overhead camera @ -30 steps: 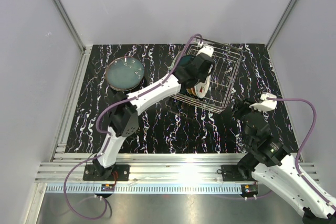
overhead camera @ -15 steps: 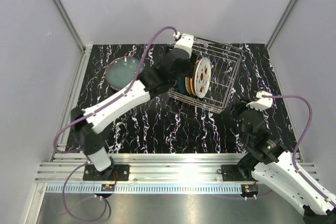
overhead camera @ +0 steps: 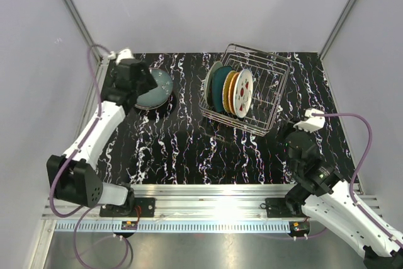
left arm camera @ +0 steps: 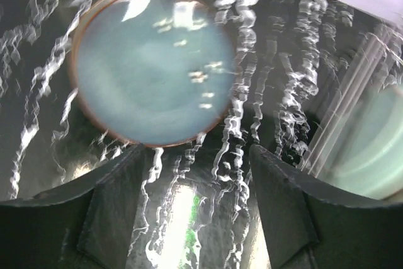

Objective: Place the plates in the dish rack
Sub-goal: Grab a plate with the left arm

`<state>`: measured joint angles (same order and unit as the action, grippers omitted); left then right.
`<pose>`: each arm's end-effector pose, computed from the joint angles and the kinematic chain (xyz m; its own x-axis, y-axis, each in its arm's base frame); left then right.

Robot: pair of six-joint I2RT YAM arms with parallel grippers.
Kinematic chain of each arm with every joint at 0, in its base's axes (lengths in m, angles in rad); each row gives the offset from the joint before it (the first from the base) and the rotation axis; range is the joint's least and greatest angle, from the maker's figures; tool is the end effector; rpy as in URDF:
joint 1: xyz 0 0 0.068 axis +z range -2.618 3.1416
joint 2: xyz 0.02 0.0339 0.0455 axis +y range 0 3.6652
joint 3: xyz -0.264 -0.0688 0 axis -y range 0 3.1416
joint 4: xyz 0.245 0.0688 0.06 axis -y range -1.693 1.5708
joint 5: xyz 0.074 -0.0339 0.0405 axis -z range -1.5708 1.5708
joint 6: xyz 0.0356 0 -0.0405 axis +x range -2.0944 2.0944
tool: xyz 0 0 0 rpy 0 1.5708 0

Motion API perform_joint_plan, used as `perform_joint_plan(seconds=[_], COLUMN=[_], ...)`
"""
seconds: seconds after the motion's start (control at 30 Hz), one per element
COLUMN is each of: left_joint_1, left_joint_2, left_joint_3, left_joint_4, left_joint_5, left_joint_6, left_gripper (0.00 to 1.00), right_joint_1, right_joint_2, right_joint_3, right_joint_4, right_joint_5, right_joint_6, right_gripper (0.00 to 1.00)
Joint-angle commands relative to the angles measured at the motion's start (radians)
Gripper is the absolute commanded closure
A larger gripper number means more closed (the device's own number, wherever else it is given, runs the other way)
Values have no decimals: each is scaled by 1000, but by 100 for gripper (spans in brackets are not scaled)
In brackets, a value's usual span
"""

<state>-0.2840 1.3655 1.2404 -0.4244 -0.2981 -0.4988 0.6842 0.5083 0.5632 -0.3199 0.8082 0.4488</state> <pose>0.2994 -0.0765 0.3445 -0.4534 -0.3440 -0.8223 -0.2158 0.9374 -0.2732 0.1138 0.0596 0.2895 -0.1377 0.2745 -0.9517 0.1819 0.9515 0.2481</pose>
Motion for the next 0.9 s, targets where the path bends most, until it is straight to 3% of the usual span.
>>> perform_joint_plan(seconds=[0.0, 0.1, 0.17, 0.33, 0.87], left_joint_1=[146, 222, 259, 318, 338], left_joint_2=[0, 39, 50, 110, 322], left_joint_3=[-73, -134, -192, -288, -196], left_joint_4=[61, 94, 134, 193, 269], left_joint_5=[289, 388, 422, 448, 461], left_joint_6=[-209, -276, -306, -406, -484], left_gripper=[34, 35, 34, 34, 36], right_joint_1=[-5, -5, -5, -5, -5], right_joint_2=[7, 3, 4, 18, 47], right_joint_3=[15, 10, 9, 10, 4], right_joint_4=[24, 28, 30, 38, 61], right_joint_5=[-10, -14, -14, -17, -29], right_joint_6=[-1, -1, -1, -7, -22], right_gripper=[90, 89, 80, 73, 72])
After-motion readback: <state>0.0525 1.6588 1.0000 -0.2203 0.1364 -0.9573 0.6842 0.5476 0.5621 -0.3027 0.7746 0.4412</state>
